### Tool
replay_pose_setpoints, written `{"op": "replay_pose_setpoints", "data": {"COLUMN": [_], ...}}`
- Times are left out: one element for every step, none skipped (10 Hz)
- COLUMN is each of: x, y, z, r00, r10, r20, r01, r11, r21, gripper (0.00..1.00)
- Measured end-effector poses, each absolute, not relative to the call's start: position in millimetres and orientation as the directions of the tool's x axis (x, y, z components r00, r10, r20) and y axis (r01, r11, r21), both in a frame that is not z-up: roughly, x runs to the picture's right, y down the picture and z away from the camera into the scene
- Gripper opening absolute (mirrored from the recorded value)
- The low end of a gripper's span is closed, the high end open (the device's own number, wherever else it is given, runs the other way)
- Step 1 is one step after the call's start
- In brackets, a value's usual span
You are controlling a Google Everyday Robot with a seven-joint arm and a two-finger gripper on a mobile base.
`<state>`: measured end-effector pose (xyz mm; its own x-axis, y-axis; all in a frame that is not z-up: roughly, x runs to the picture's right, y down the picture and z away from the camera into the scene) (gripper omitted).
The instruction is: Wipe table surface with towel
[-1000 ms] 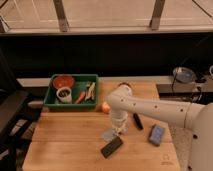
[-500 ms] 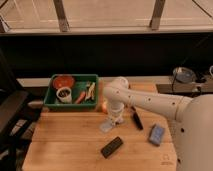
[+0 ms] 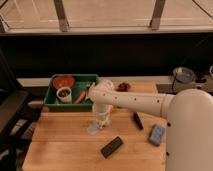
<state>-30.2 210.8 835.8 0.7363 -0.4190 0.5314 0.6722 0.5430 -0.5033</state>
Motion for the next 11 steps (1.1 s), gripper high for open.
{"op": "replay_pose_setpoints", "data": {"x": [-30.5, -25.0, -11.5, 6.5, 24.3, 49.2, 76.1, 87.0, 99.2, 106.3, 107.6], "y": [219.3, 224.1, 228.6, 228.7, 225.6, 218.9, 210.6, 205.4, 198.7, 193.8, 189.5], "z": [830.6, 827.8, 825.1, 825.3, 827.3, 831.3, 835.0, 837.5, 841.3, 844.9, 847.9], "r00": [0.744, 0.753, 0.768, 0.783, 0.794, 0.805, 0.813, 0.813, 0.811, 0.805, 0.794], "r10": [-0.406, -0.397, -0.383, -0.373, -0.371, -0.373, -0.374, -0.376, -0.381, -0.388, -0.396], "r20": [0.53, 0.525, 0.514, 0.497, 0.481, 0.462, 0.447, 0.444, 0.443, 0.449, 0.462], "r01": [0.663, 0.654, 0.638, 0.619, 0.605, 0.592, 0.582, 0.581, 0.584, 0.592, 0.607], "r11": [0.541, 0.538, 0.538, 0.542, 0.546, 0.553, 0.559, 0.564, 0.567, 0.566, 0.565], "r21": [-0.517, -0.531, -0.551, -0.569, -0.579, -0.586, -0.59, -0.587, -0.581, -0.573, -0.559], "gripper": [0.19, 0.19, 0.19, 0.19, 0.19, 0.19, 0.19, 0.19, 0.19, 0.19, 0.19]}}
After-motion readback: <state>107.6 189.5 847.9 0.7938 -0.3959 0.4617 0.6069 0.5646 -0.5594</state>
